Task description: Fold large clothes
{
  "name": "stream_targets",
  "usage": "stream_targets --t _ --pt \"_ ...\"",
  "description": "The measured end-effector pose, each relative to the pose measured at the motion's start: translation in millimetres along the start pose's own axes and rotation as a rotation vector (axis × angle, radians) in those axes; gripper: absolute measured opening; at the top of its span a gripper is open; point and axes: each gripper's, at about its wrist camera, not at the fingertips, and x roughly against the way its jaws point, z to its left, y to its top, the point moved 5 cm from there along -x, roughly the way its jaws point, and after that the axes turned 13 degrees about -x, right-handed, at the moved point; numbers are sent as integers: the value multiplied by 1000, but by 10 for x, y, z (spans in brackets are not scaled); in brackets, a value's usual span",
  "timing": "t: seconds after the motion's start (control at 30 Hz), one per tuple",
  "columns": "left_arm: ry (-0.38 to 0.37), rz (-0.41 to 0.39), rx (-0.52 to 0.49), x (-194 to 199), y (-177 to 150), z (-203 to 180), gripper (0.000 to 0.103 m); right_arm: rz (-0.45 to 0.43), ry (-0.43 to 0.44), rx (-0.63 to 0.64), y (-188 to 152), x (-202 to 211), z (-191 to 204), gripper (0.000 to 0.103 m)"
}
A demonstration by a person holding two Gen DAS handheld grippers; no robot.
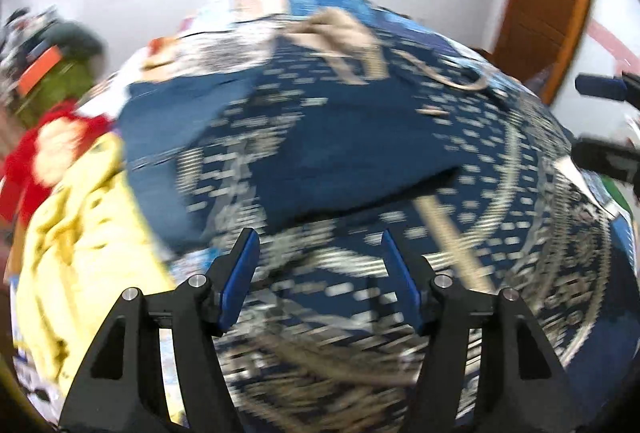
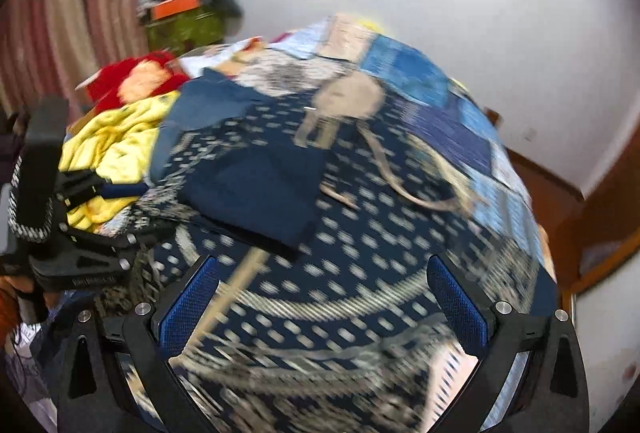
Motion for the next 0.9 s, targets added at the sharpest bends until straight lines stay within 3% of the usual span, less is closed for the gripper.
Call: stream_targets --t 0.13,0.3,0.5,0.57,0.6,0.67,0.77,0.9 --pt "40 23 101 23 -342 526 63 62 42 99 69 -428 525 103" --pt "62 75 186 -104 -721 885 63 142 66 196 60 -1004 1050 101" --pt "57 100 246 -273 -994 1051 63 234 2 270 29 -1725 1295 79" --pt "55 106 257 -312 -1035 1069 63 194 -48 302 39 -1834 1323 77" --pt "55 108 259 -324 -1039 1071 63 165 -61 324 47 -1856 1354 72" --pt "52 108 264 -344 -1053 1077 63 162 -64 336 46 -1885 1386 35" --pt "49 109 268 -352 -1034 1068 63 147 -53 314 86 -1861 1363 16" --pt "50 84 269 -250 -949 1039 63 93 -16 208 286 -1618 1180 14"
